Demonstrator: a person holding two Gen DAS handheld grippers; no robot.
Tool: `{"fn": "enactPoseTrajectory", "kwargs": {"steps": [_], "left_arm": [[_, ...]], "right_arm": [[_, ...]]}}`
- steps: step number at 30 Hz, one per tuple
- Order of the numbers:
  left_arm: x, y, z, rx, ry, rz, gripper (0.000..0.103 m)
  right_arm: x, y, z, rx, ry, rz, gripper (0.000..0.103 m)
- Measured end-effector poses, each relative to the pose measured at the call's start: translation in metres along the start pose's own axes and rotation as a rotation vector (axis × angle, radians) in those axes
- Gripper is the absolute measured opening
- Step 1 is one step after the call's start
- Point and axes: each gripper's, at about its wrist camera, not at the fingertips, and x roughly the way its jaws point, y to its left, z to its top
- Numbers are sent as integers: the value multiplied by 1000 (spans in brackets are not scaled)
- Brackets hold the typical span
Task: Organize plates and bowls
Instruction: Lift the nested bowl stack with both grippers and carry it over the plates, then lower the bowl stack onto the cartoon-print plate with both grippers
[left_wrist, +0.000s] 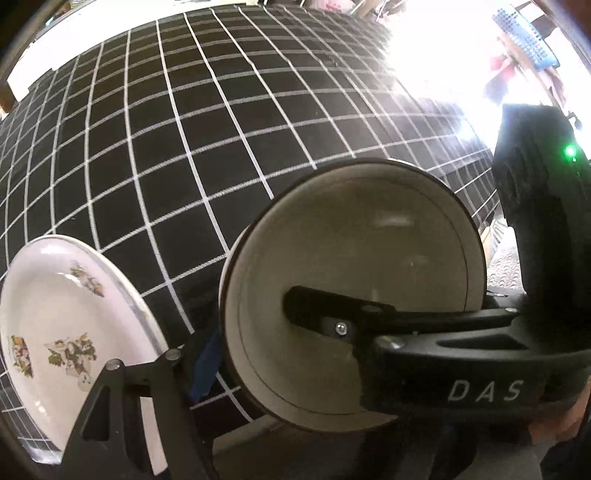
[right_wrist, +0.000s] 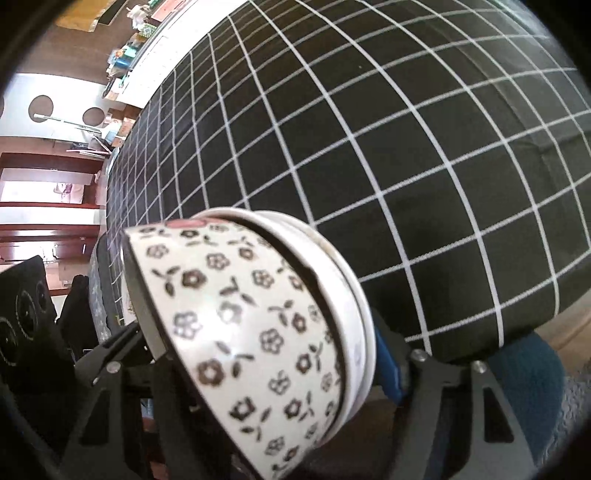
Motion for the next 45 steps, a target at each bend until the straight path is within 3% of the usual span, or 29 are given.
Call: {"fn": "enactPoseTrajectory", "kwargs": {"steps": [9, 15, 21, 28, 34, 45], "left_arm": [[-67, 34, -9, -89, -114, 14, 72], [-107, 91, -22, -180, -160, 66, 72], [-115, 151, -35, -274, -162, 94, 72], [-100, 195, -42, -333, -138, 71, 72], [-87, 198, -50, -340, -123, 58, 72], [-73, 171, -41, -304, -146, 87, 72]], "right_arm": [[-14, 78, 3, -137, -3, -23, 74], [13, 145, 5, -242, 38, 4, 74], [58, 185, 7, -304, 107, 9, 74], [88, 194, 9, -323, 159, -27, 74], [93, 186, 10, -312, 174, -46, 74], [92, 181, 8, -323, 165, -20, 75]]}}
